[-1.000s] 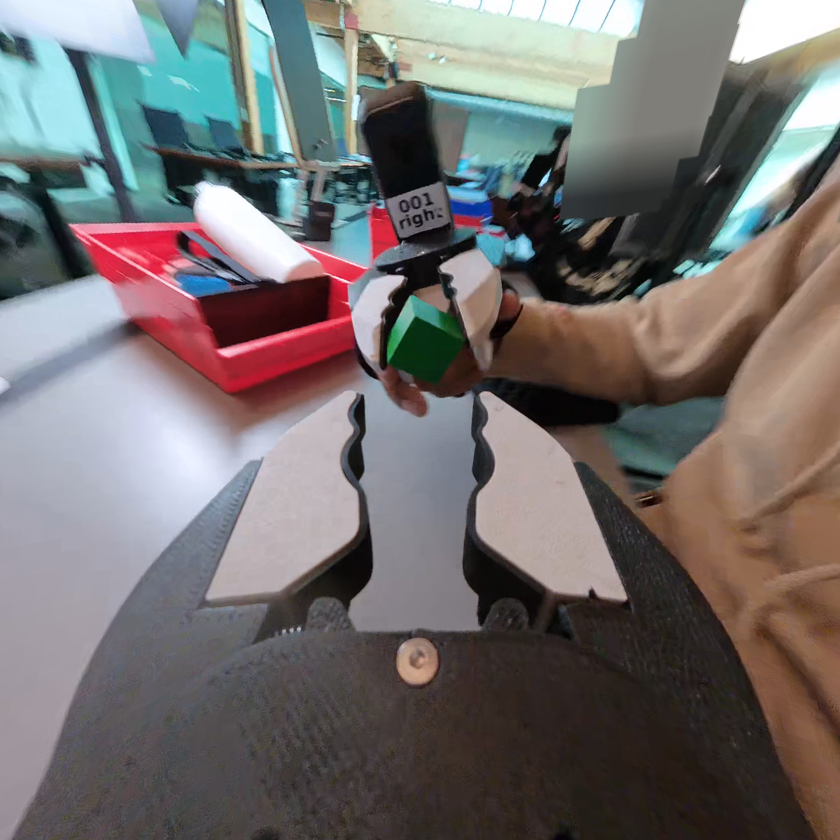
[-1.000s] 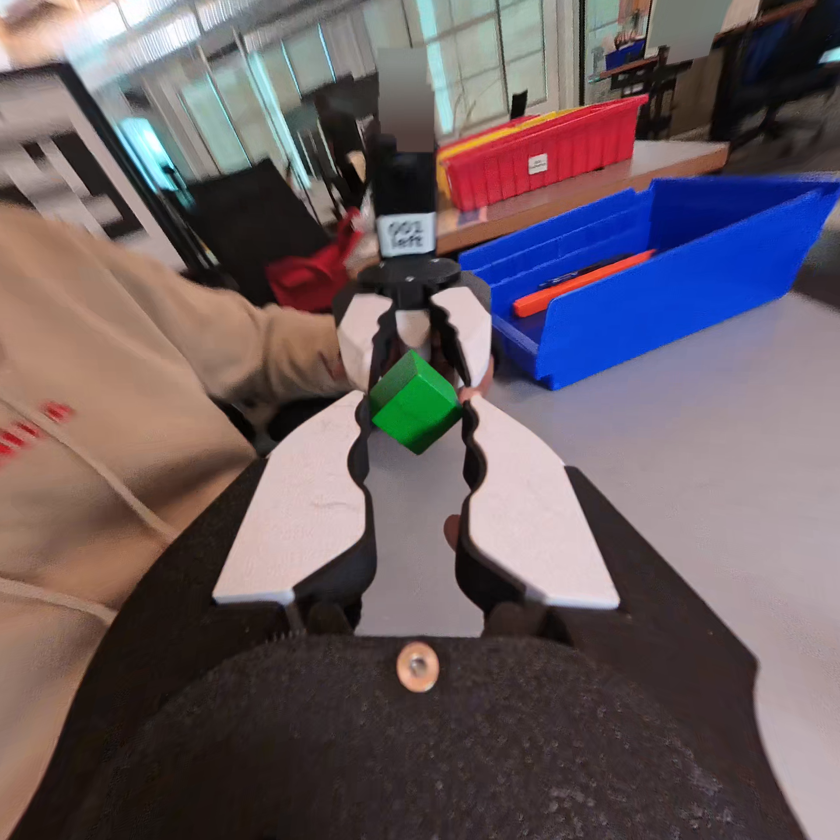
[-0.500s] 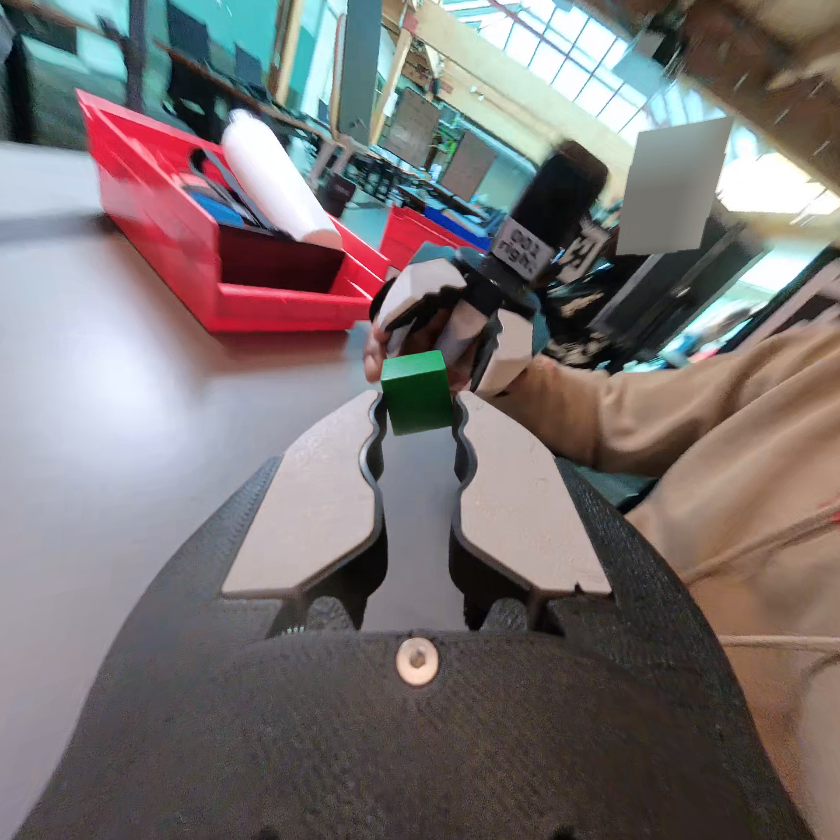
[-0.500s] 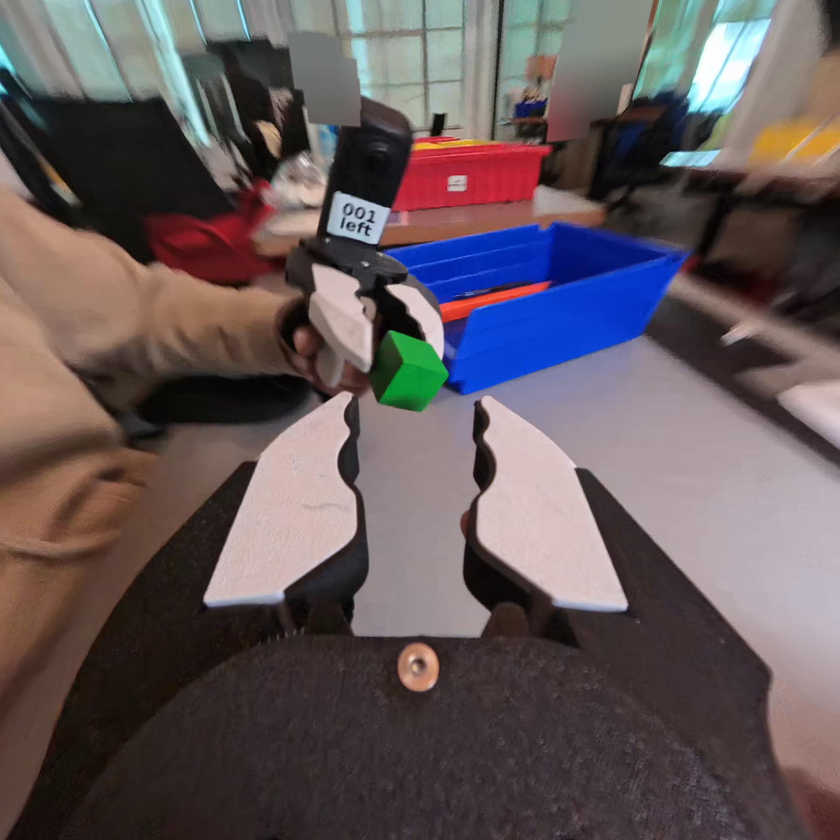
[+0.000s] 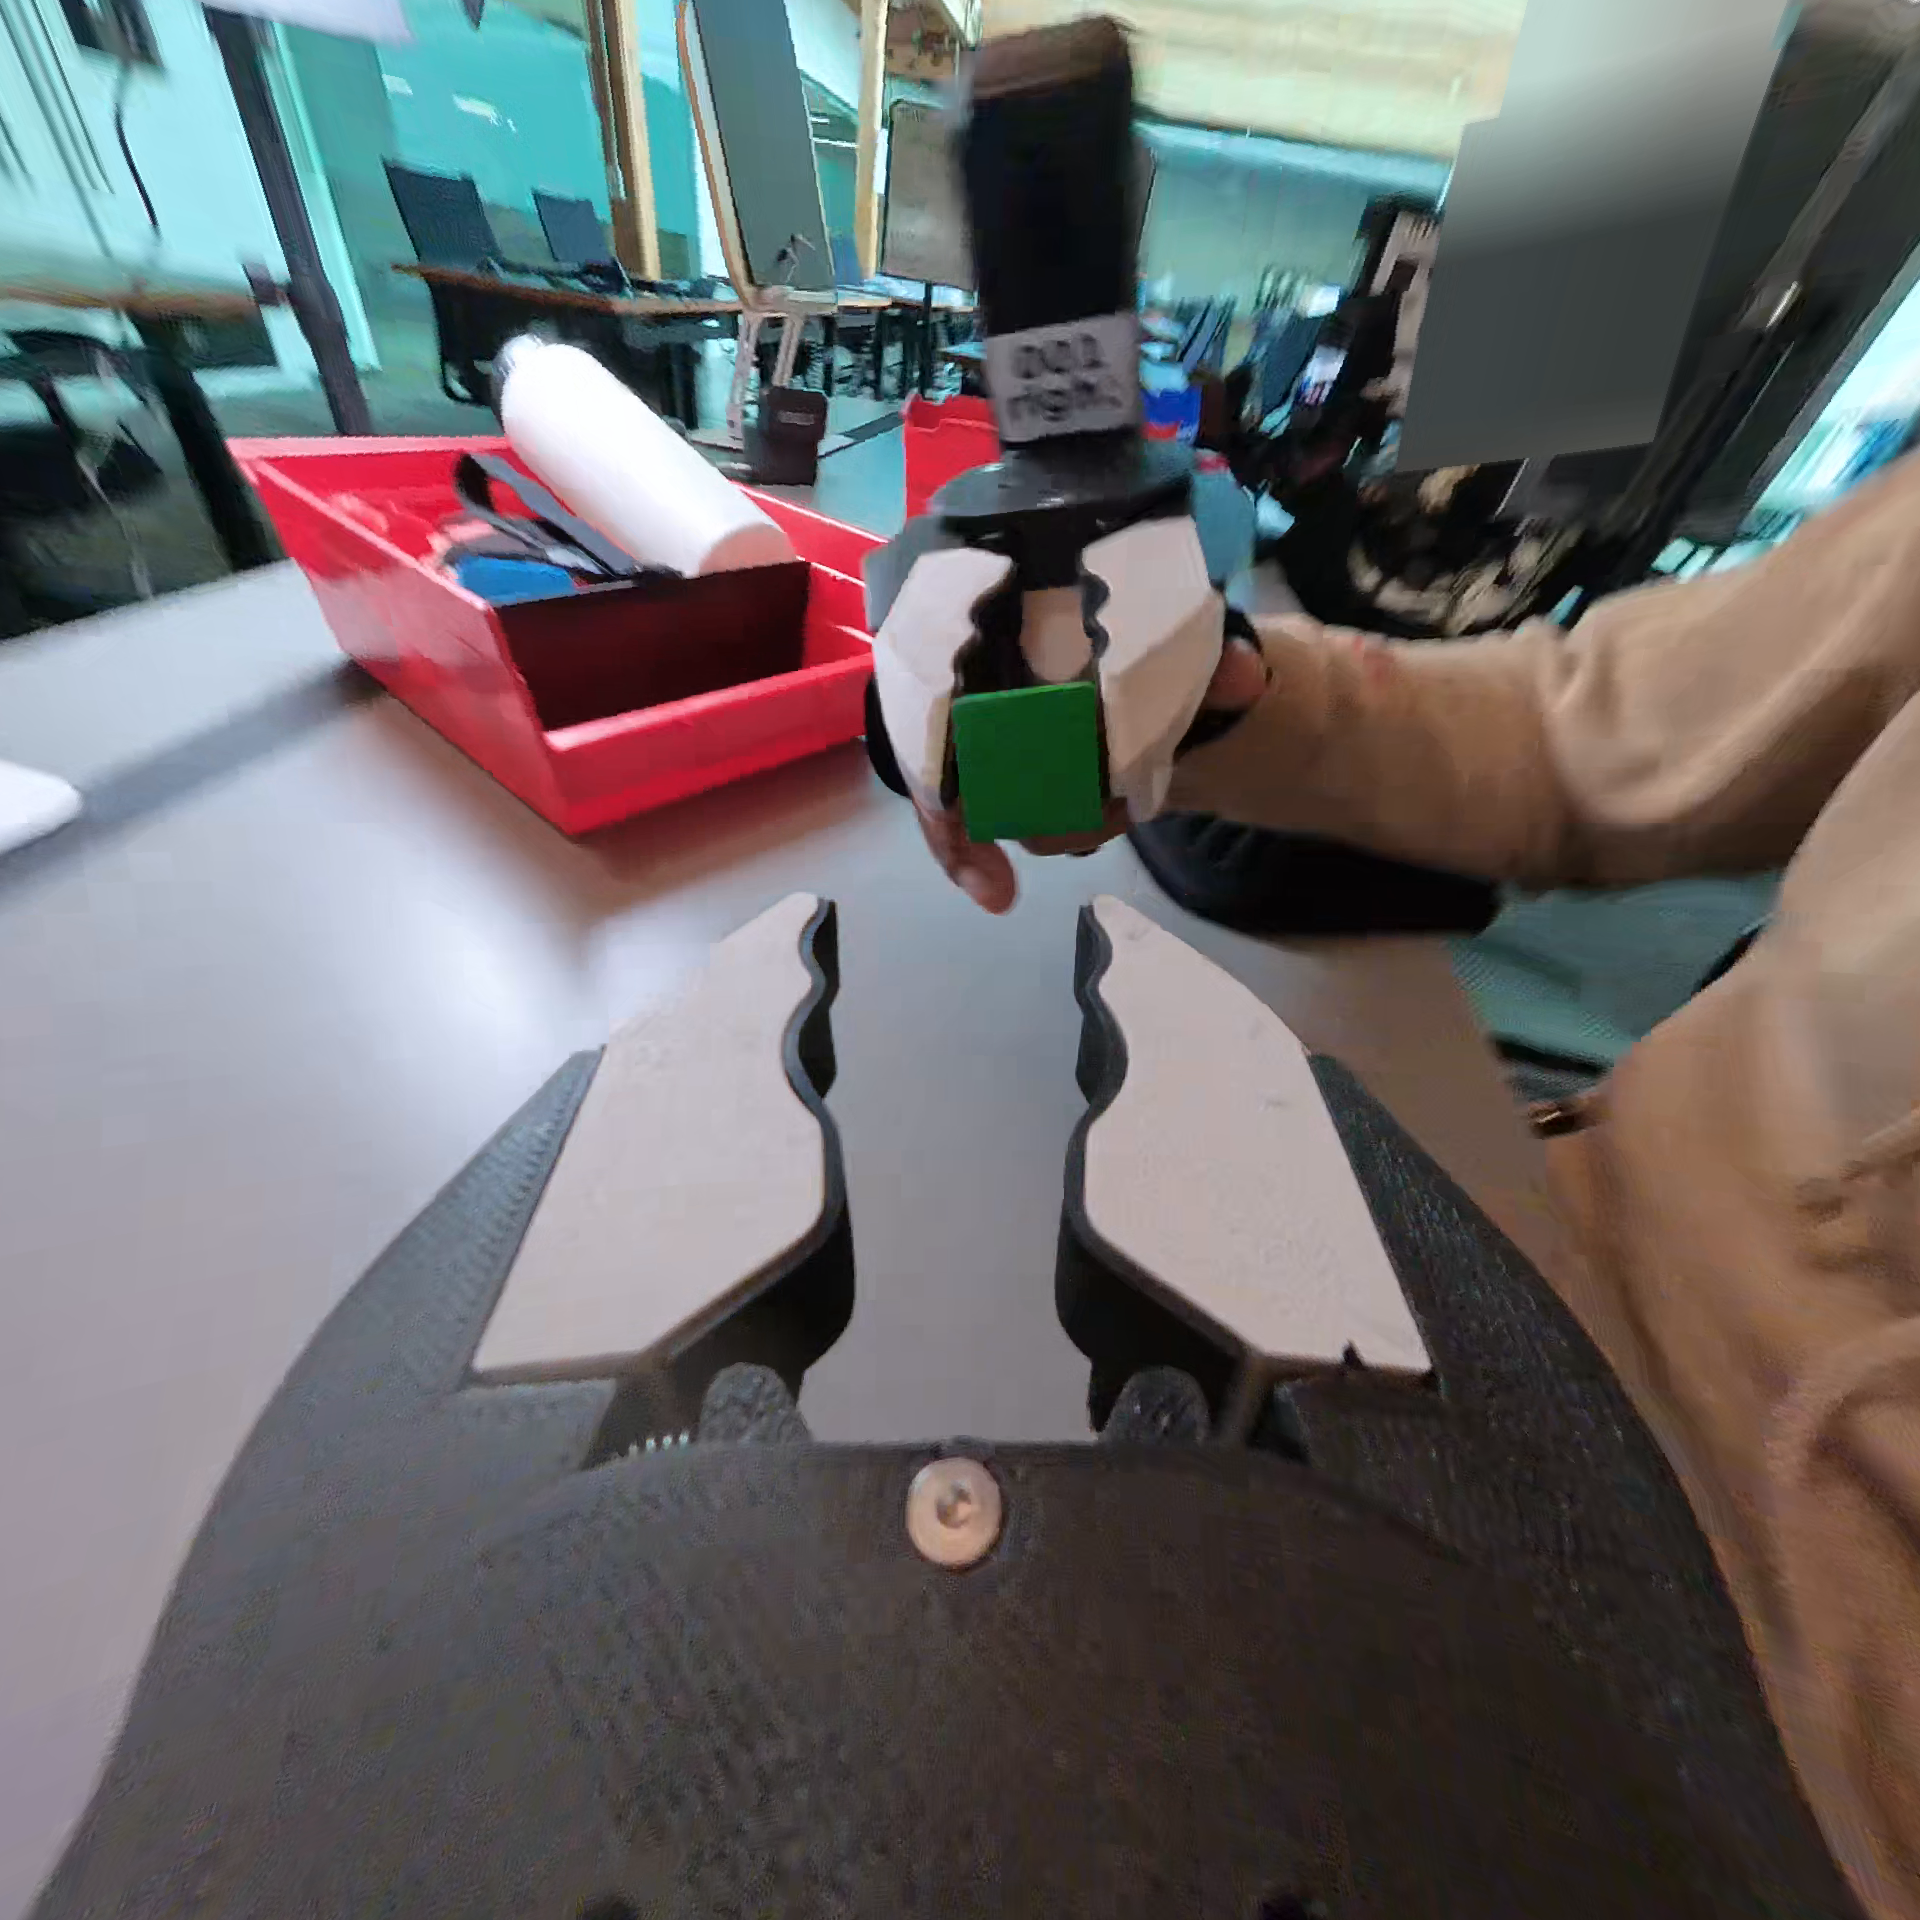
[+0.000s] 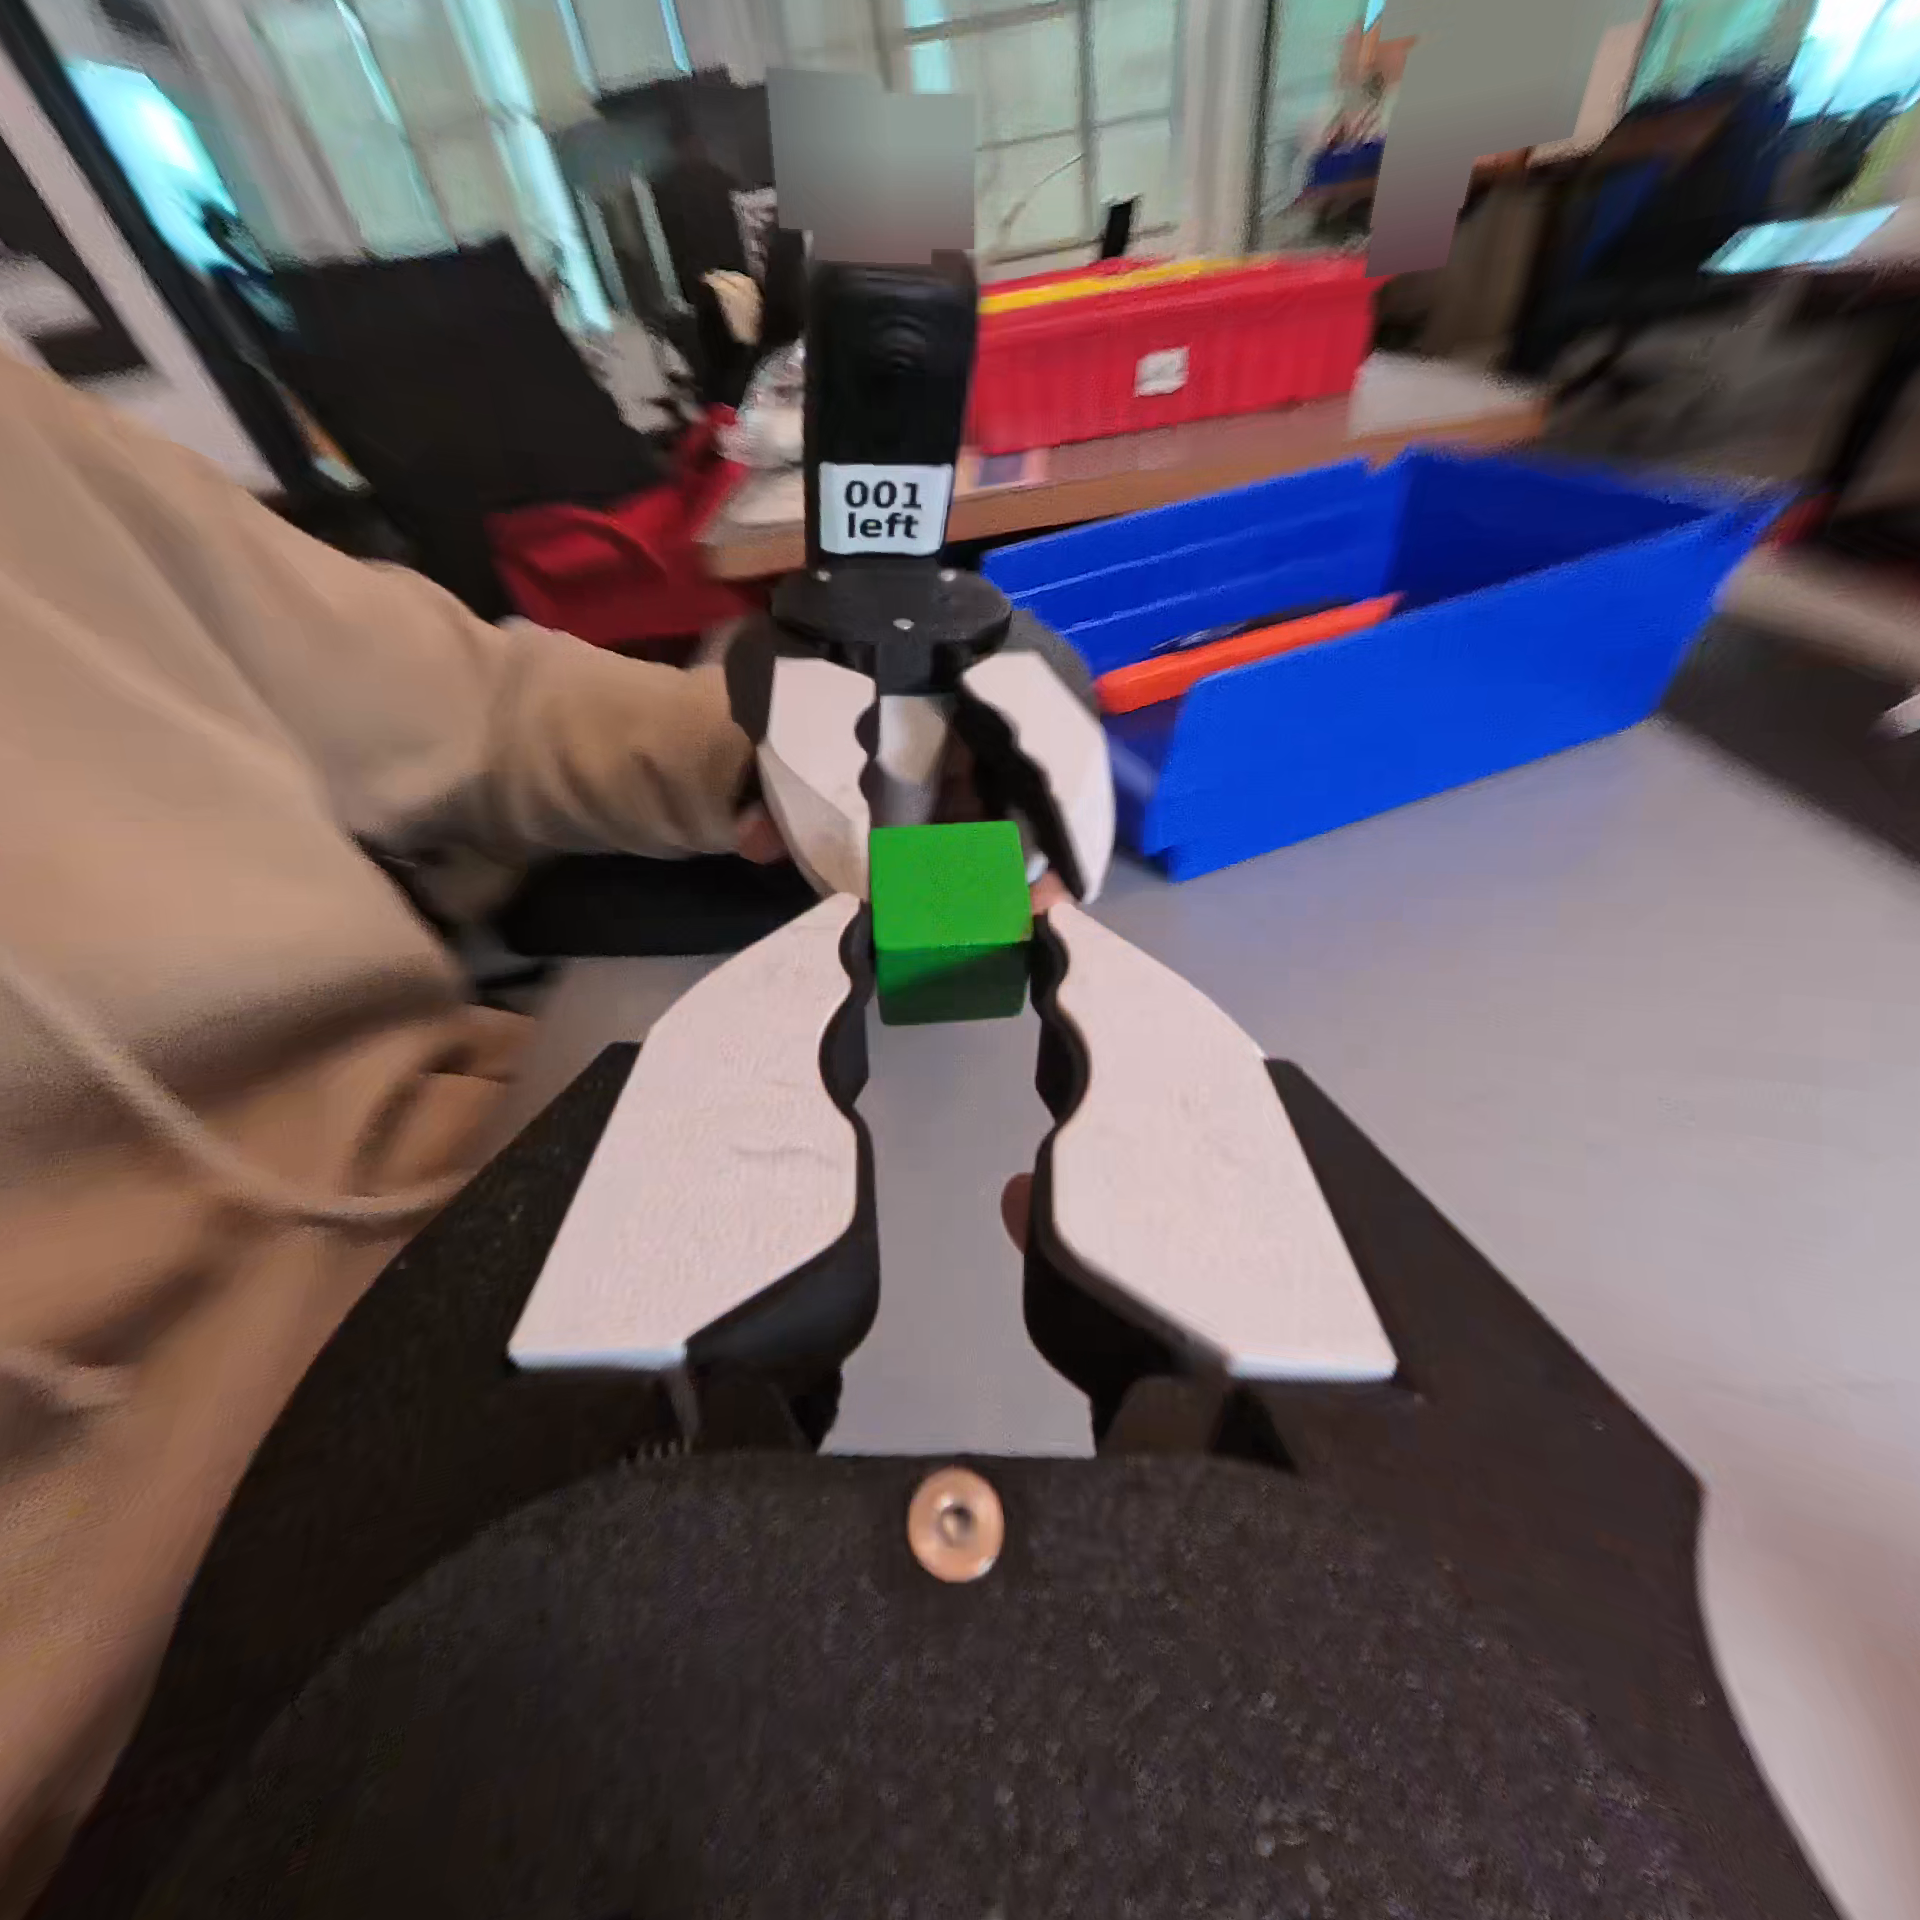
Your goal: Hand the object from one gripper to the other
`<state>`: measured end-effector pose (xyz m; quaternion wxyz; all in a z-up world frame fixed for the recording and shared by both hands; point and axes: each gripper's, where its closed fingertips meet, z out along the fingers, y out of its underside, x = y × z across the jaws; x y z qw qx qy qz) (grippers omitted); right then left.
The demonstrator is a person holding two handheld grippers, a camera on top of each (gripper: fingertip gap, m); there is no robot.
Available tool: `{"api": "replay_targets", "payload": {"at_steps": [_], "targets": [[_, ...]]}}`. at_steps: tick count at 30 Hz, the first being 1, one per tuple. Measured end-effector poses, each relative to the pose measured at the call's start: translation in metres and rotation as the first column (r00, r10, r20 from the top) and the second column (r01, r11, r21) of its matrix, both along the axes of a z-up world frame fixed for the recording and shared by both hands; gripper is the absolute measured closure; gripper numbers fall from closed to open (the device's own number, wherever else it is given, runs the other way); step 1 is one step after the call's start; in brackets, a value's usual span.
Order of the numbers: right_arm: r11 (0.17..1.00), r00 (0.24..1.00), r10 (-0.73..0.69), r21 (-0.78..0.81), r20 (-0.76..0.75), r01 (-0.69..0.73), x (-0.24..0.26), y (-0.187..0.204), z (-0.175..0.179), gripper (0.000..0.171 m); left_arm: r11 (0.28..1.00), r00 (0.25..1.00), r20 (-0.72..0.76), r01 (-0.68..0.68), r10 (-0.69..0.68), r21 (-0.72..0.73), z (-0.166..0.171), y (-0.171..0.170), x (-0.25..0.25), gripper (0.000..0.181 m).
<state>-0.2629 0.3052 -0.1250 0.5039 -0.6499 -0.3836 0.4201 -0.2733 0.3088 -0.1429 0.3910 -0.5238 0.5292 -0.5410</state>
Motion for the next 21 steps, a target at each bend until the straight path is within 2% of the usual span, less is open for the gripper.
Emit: {"api": "replay_targets", "payload": {"at_steps": [2, 4, 7, 9, 10, 13, 16, 18, 21], "targets": [[0.972, 0.99, 0.113, -0.198, -0.084, -0.128, -0.006, -0.011, -0.005, 0.143, 0.986, 1.0, 0.002, -0.008, 0.008, 0.165, -0.002, -0.008, 0.001, 0.138], [0.93, 0.98, 0.167, -0.313, -0.104, -0.192, -0.013, -0.017, -0.014, 0.143, 0.955, 1.0, 0.014, 0.001, -0.005, 0.296, -0.002, -0.018, 0.003, 0.138], [0.864, 0.97, 0.201, -0.441, -0.14, -0.243, -0.021, -0.023, -0.023, 0.143, 0.889, 1.0, 0.03, -0.007, -0.008, 0.457, -0.002, -0.029, 0.004, 0.147], [0.825, 0.96, 0.195, -0.496, -0.204, -0.272, -0.024, -0.023, -0.021, 0.143, 0.862, 1.0, 0.026, -0.021, 0.009, 0.506, -0.003, -0.029, 0.004, 0.149], [0.831, 0.961, 0.18, -0.49, -0.208, -0.262, -0.023, -0.019, -0.021, 0.143, 0.86, 0.999, 0.014, -0.038, 0.036, 0.509, -0.004, -0.025, 0.005, 0.149], [0.939, 0.987, 0.068, -0.325, -0.146, -0.112, -0.013, 0.001, -0.016, 0.14, 0.904, 0.99, 0.036, -0.136, 0.133, 0.406, 0.002, -0.005, 0.004, 0.15], [0.995, 0.993, -0.101, -0.003, -0.054, 0.101, 0.005, 0.018, -0.002, 0.131, 0.952, 0.967, 0.113, -0.247, 0.23, 0.182, 0.018, 0.019, -0.004, 0.15], [0.951, 0.976, -0.217, 0.227, 0.013, 0.209, 0.01, 0.023, 0.005, 0.13, 0.959, 0.948, 0.159, -0.282, 0.277, 0.01, 0.026, 0.029, -0.007, 0.15], [0.806, 0.921, -0.383, 0.513, 0.069, 0.297, 0.002, 0.025, 0.008, 0.128, 0.934, 0.925, 0.206, -0.273, 0.321, -0.229, 0.03, 0.032, -0.006, 0.151]]}}
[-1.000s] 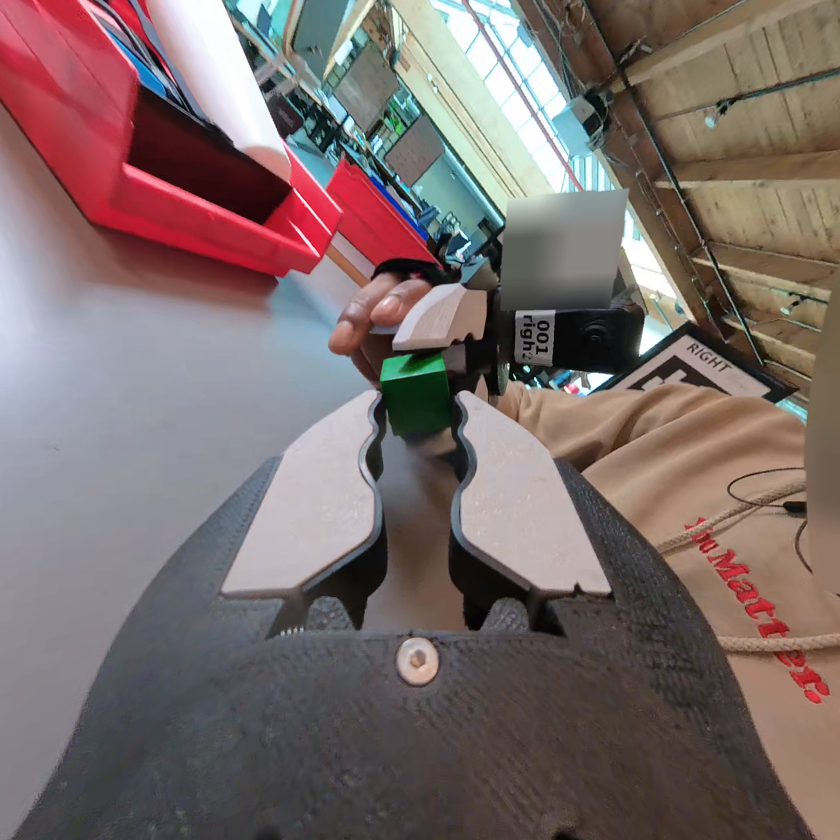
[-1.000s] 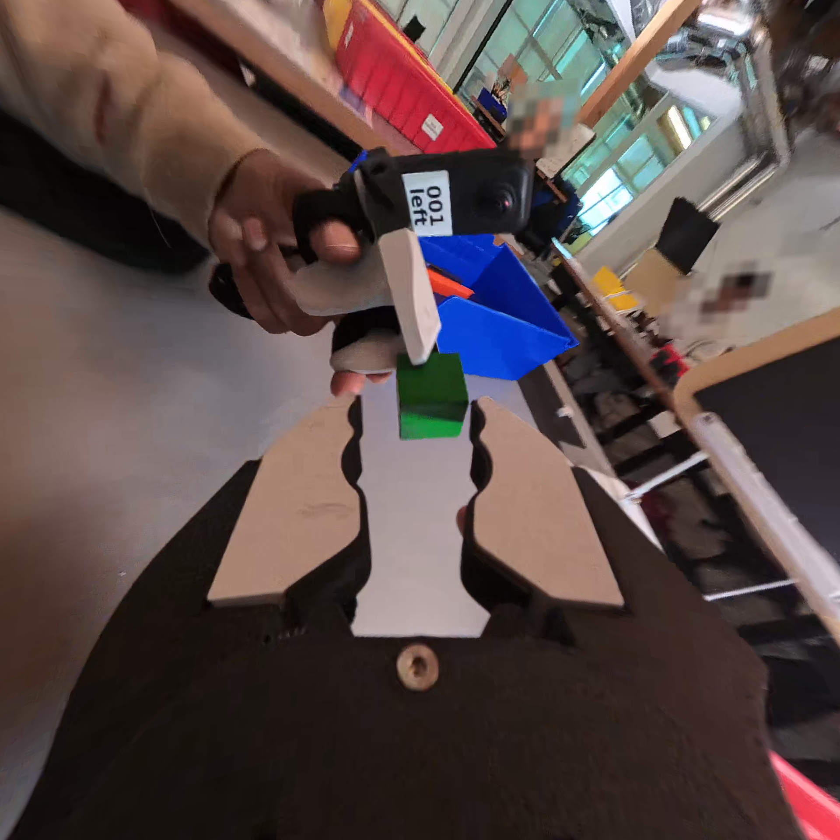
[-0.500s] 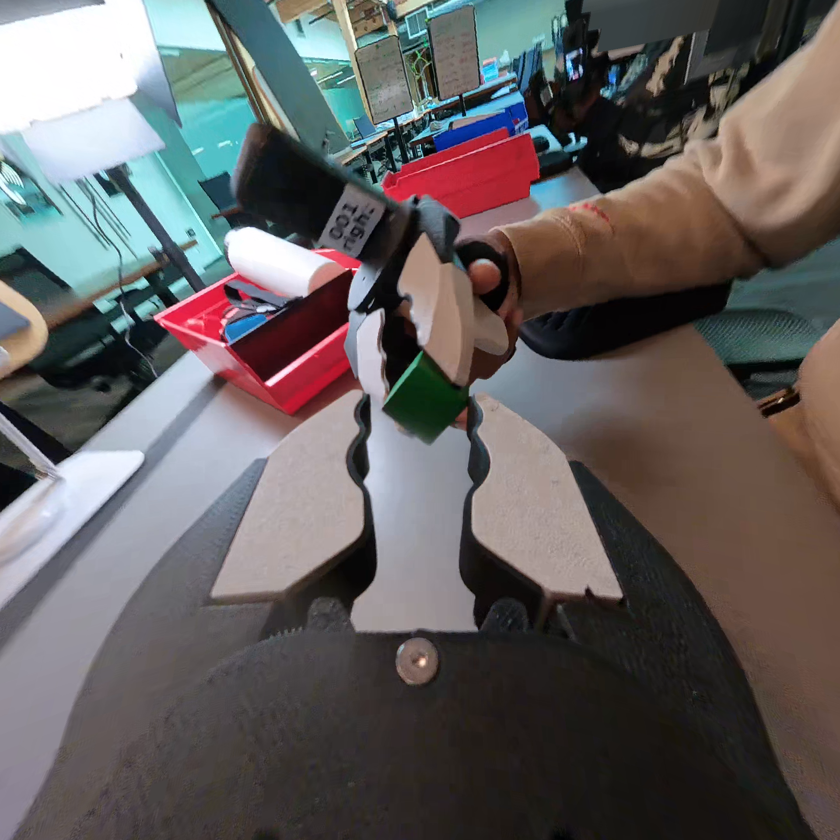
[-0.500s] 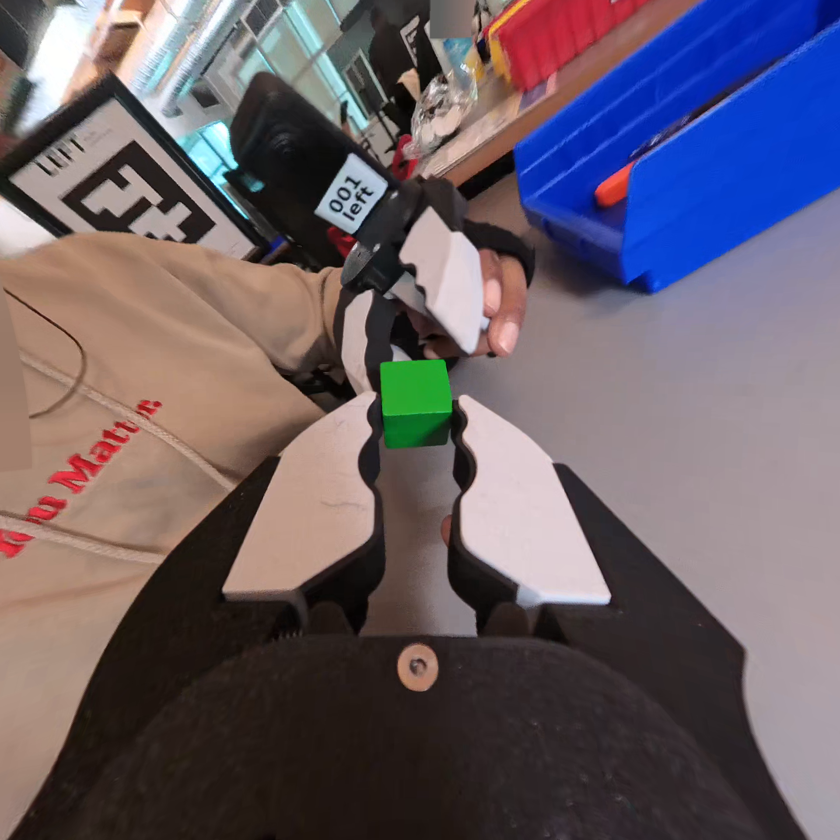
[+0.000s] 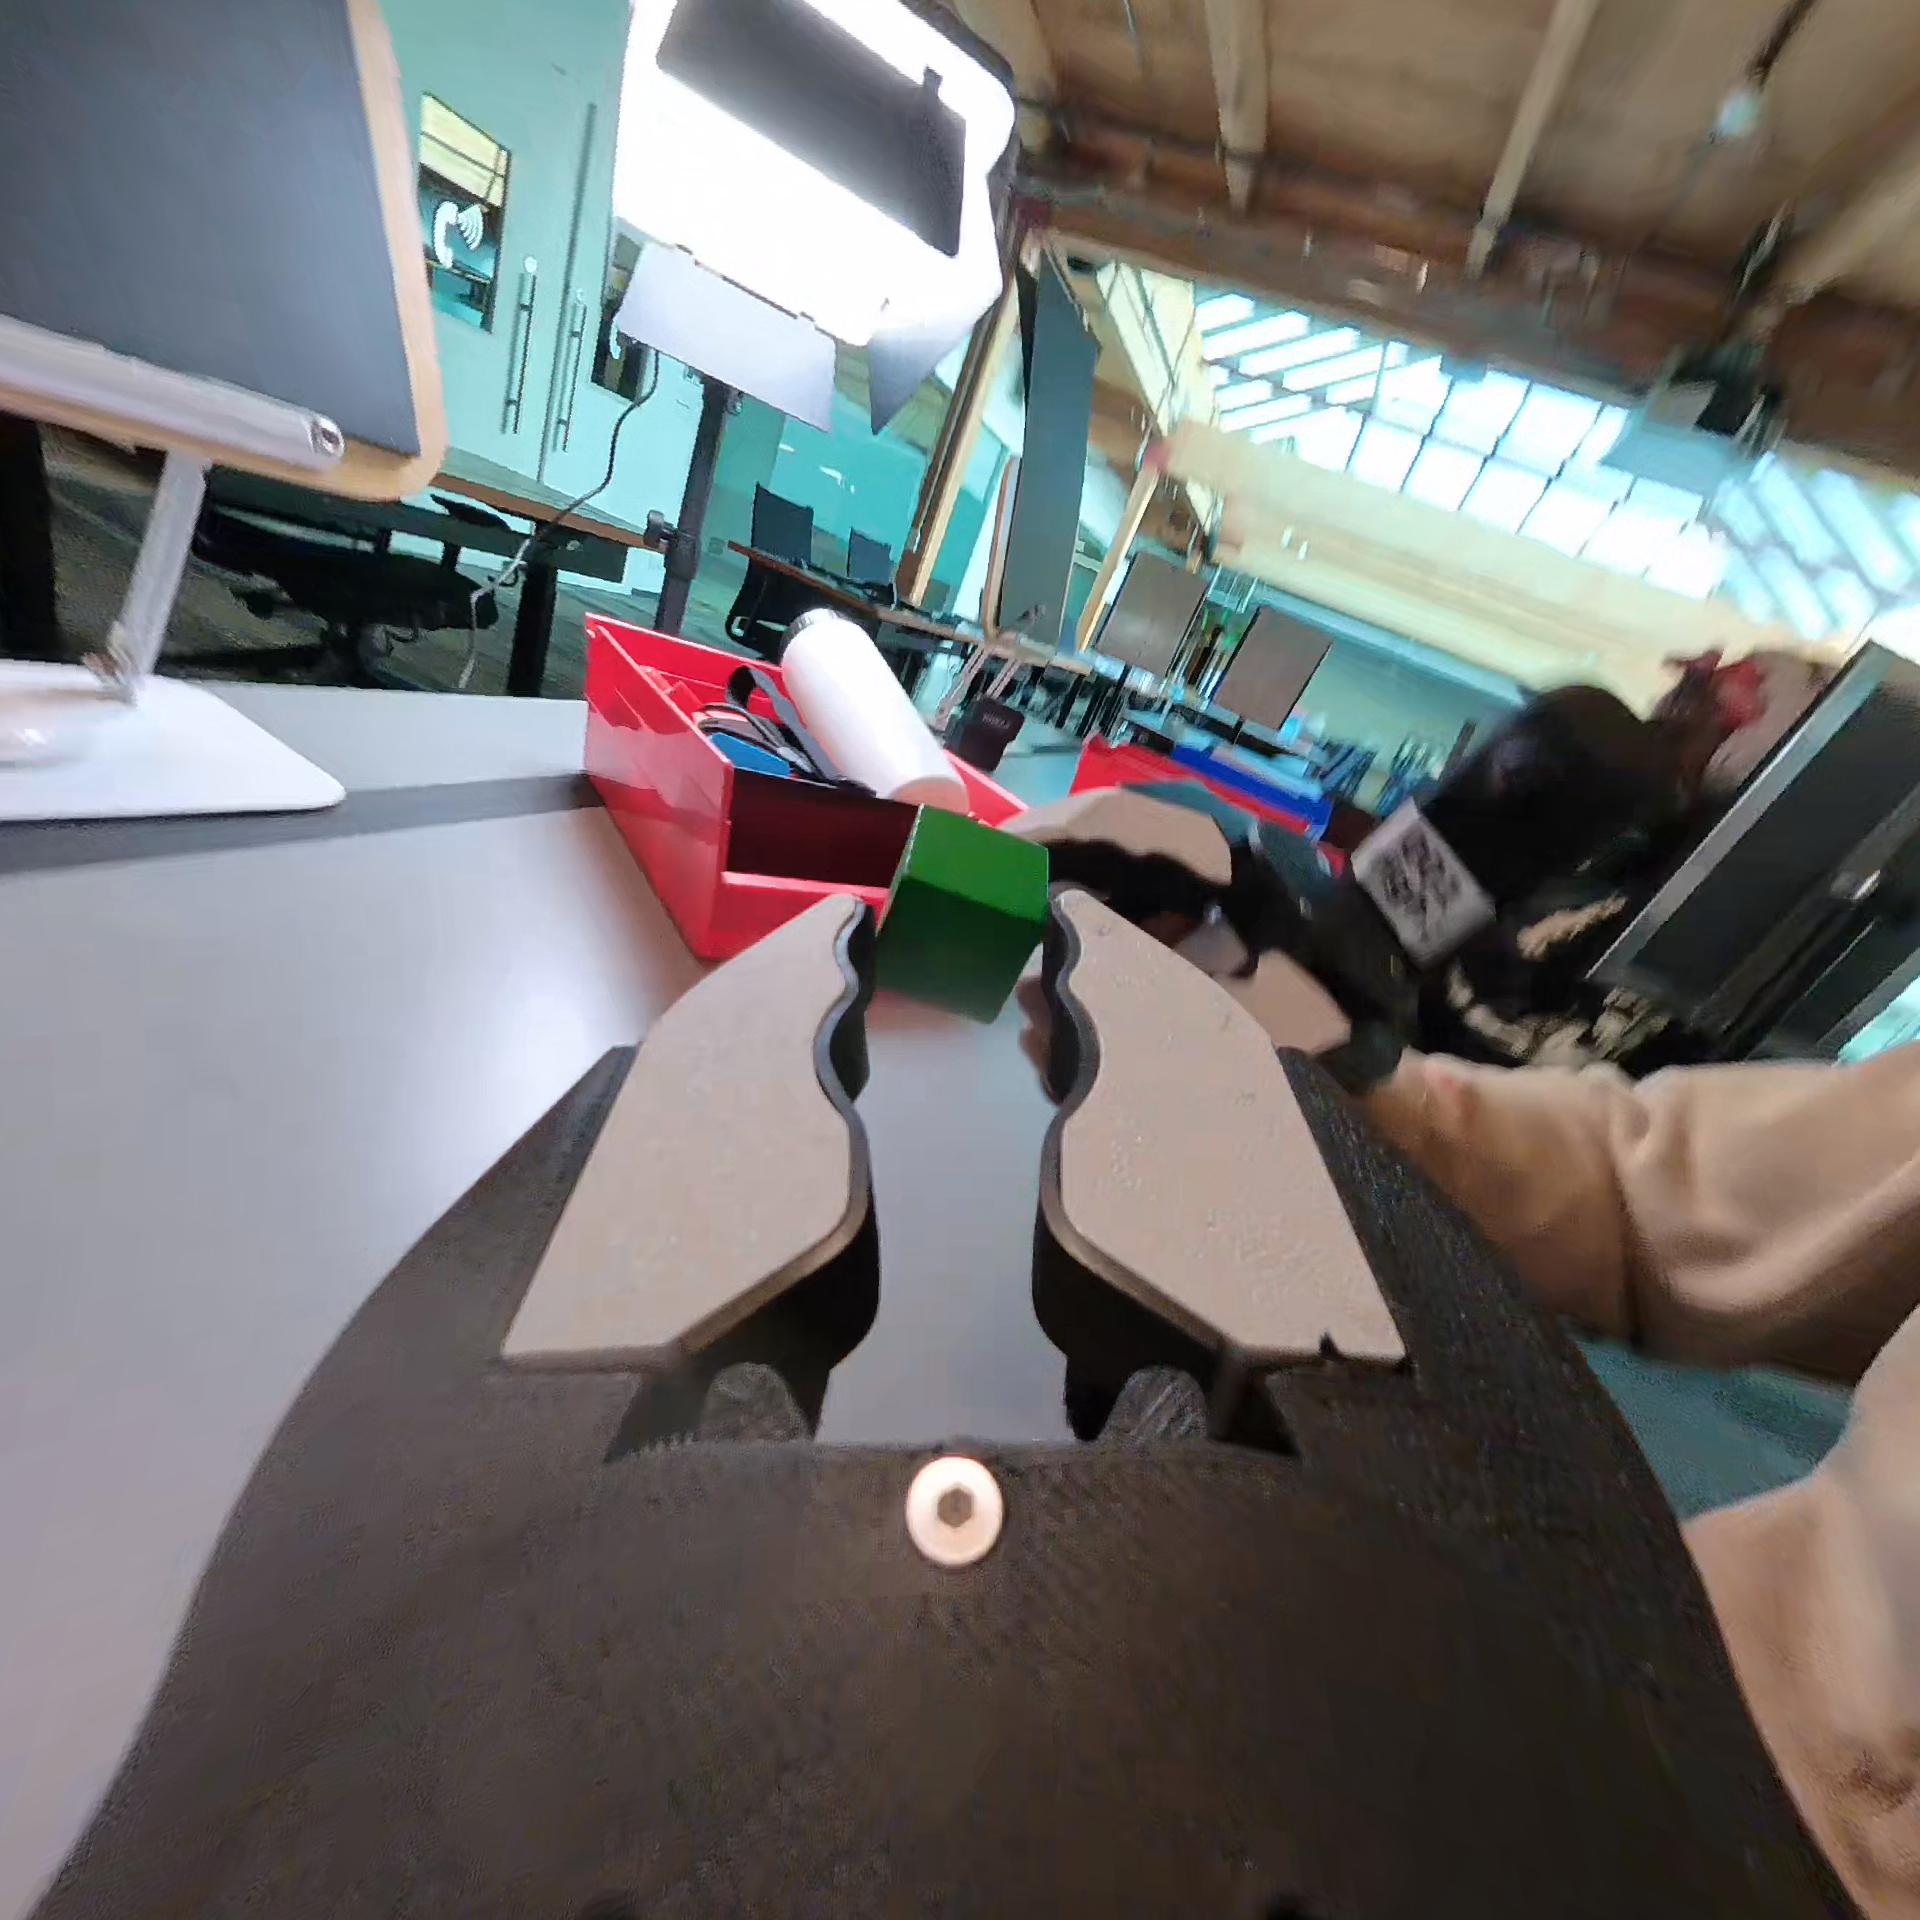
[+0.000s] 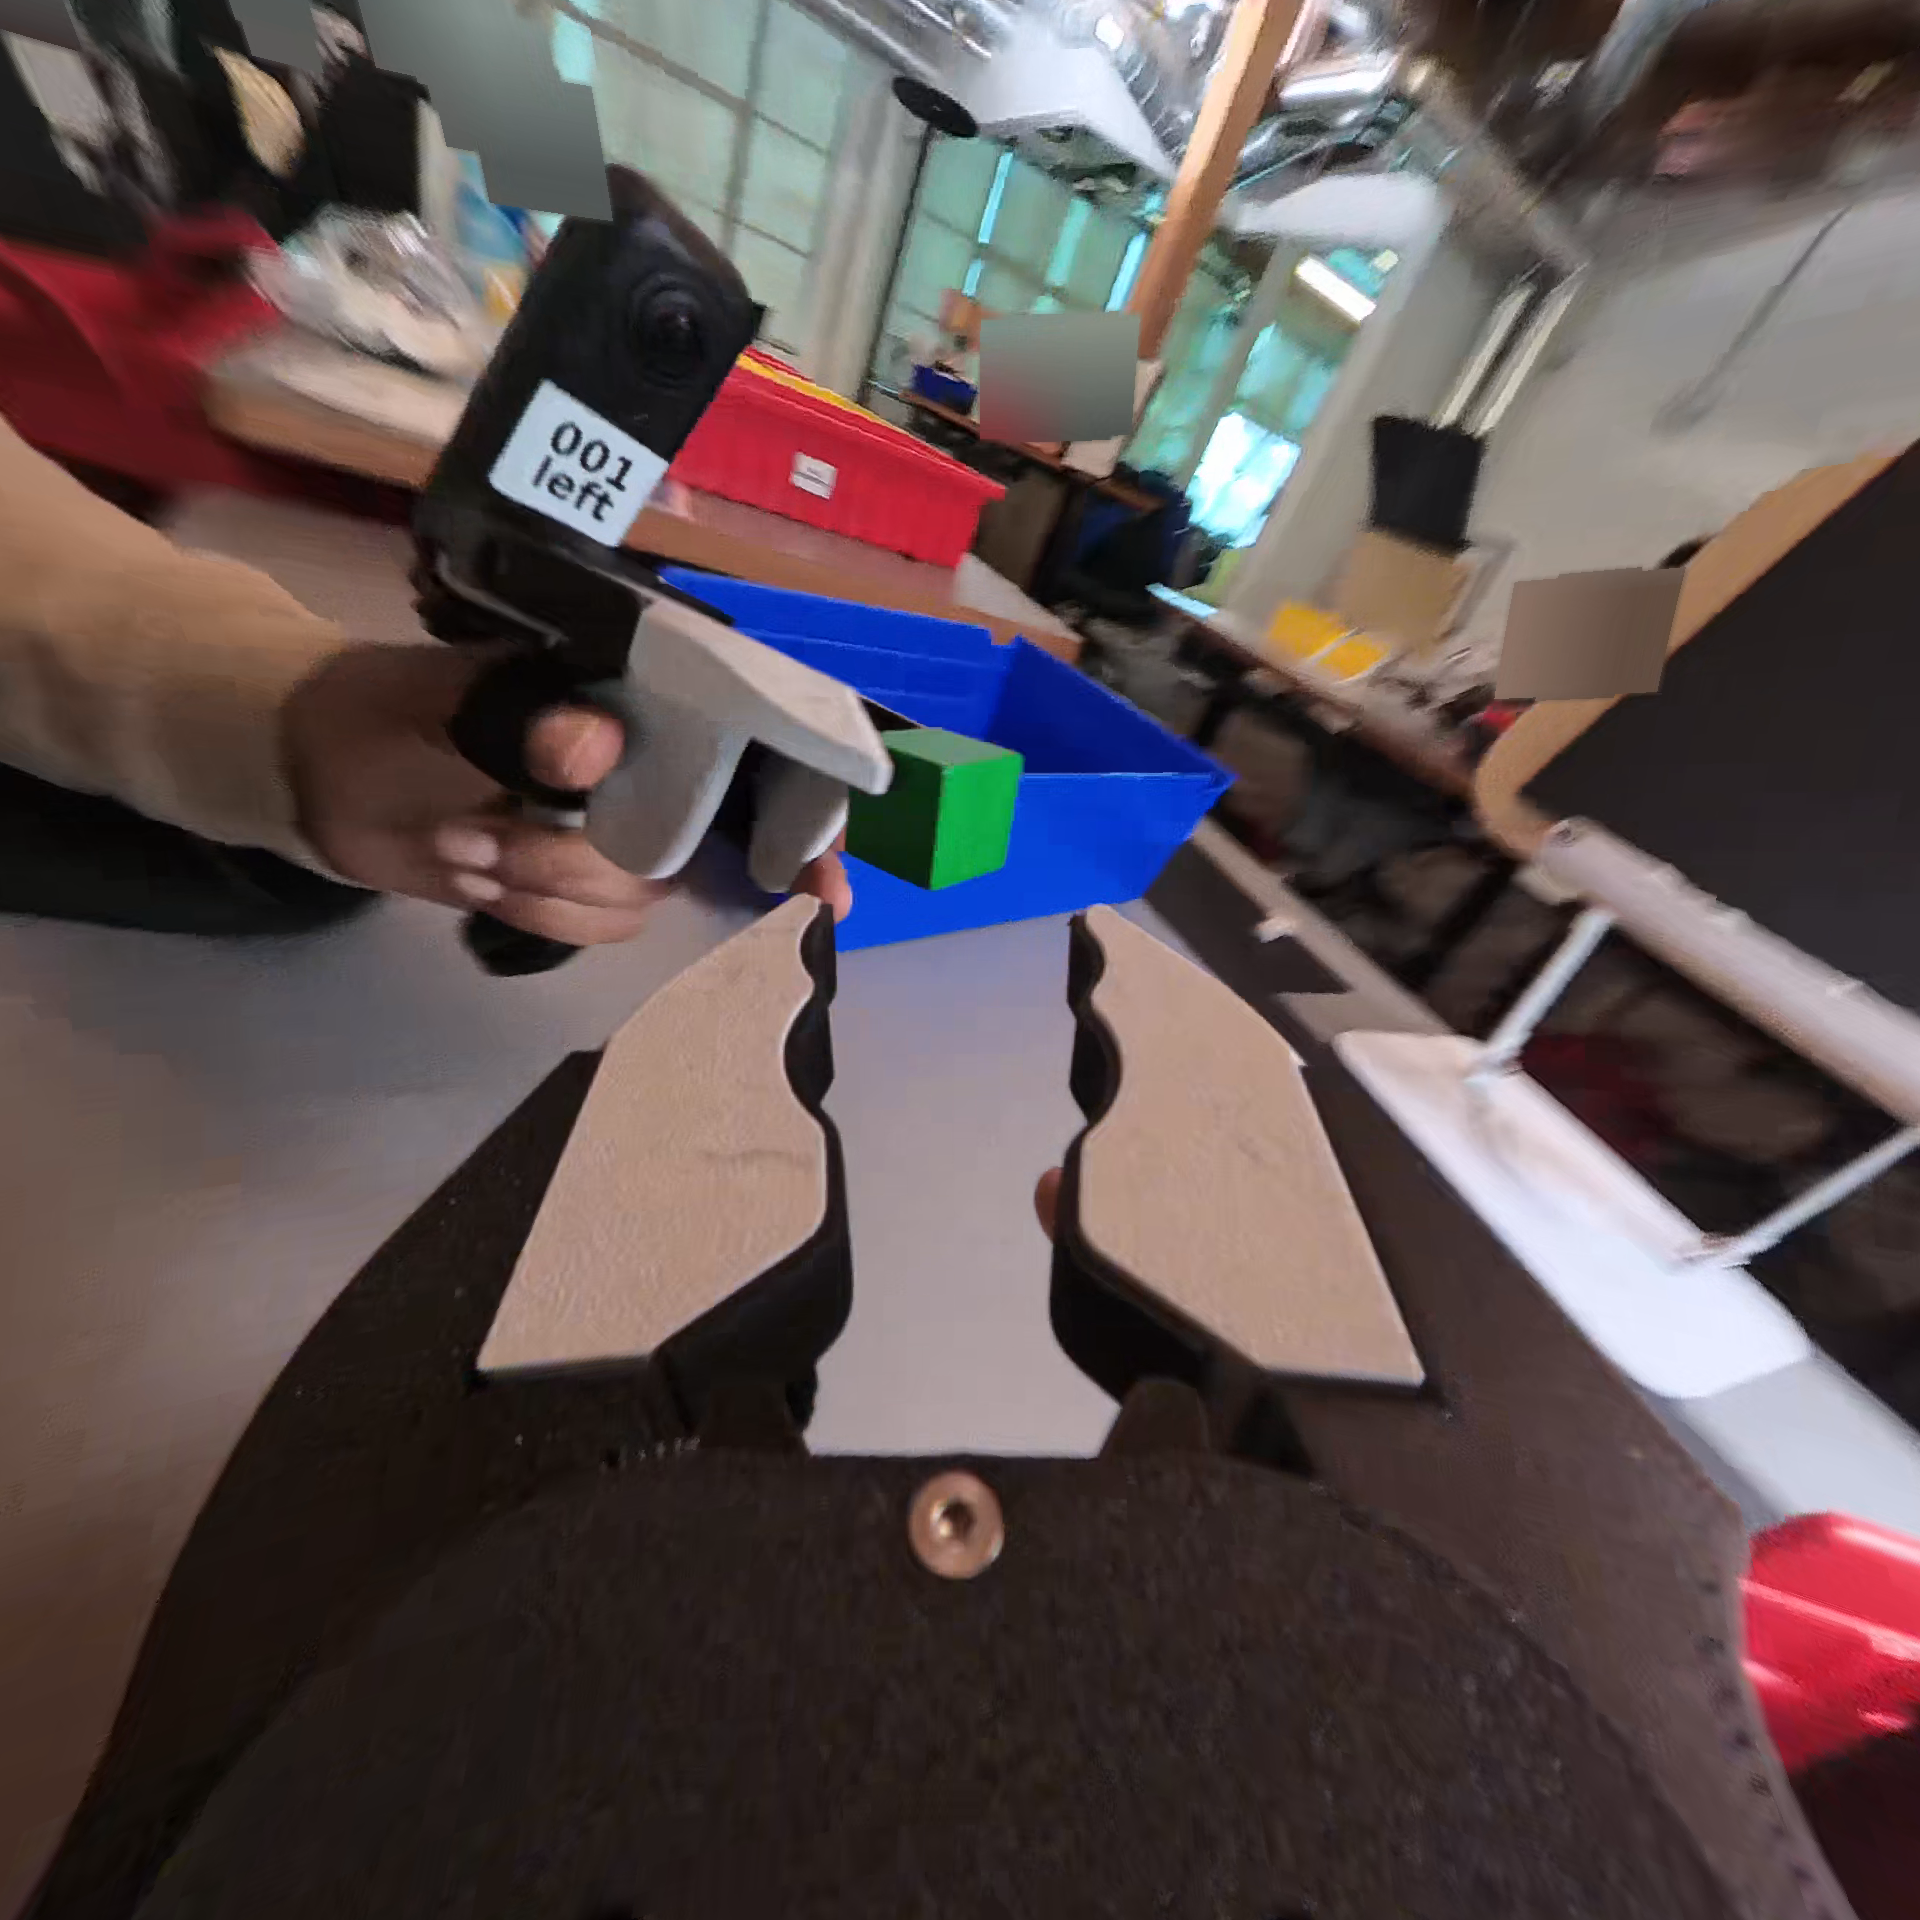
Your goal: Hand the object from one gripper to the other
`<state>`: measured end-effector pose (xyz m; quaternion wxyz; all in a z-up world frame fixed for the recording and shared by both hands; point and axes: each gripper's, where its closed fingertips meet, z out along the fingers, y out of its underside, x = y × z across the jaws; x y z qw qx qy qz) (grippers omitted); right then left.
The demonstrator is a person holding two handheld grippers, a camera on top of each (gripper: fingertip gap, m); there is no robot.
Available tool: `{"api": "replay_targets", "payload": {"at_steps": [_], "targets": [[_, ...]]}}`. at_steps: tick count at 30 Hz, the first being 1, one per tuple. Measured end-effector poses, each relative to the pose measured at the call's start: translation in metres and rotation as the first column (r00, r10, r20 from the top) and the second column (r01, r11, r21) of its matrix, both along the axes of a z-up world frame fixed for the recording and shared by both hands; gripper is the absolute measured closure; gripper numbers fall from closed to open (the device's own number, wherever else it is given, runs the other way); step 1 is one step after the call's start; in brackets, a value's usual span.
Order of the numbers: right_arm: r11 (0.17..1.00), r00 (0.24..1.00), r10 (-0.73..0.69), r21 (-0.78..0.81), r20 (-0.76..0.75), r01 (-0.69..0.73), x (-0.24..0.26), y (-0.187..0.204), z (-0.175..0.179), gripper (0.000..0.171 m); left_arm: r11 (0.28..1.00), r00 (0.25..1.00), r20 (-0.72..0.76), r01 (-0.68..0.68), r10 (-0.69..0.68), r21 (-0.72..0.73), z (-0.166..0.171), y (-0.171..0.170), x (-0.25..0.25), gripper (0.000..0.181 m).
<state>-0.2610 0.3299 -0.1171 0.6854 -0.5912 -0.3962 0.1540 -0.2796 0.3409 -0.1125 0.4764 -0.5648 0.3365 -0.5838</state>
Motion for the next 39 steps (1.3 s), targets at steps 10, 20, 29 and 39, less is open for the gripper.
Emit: {"api": "replay_targets", "payload": {"at_steps": [10, 20, 29, 39], "targets": [[0.997, 0.987, 0.014, 0.075, 0.163, -0.027, -0.013, -0.004, -0.003, 0.143, 0.994, 0.993, 0.028, 0.112, -0.112, -0.009, 0.0, -0.024, 0.012, 0.141], [0.592, 0.785, 0.601, -0.575, -0.154, -0.565, 0.0, -0.071, -0.039, 0.143, 0.808, 0.871, -0.385, 0.451, -0.306, 0.379, -0.047, -0.078, 0.02, 0.141], [0.781, 0.908, 0.383, -0.466, -0.17, -0.417, 0.012, -0.03, -0.016, 0.142, 0.954, 0.935, -0.247, 0.284, -0.255, 0.093, -0.038, -0.048, 0.023, 0.181], [0.563, 0.782, 0.49, -0.545, -0.384, -0.621, -0.001, -0.056, -0.012, 0.143, 0.838, 0.948, -0.293, 0.258, -0.123, 0.481, -0.032, -0.06, 0.02, 0.142]]}}
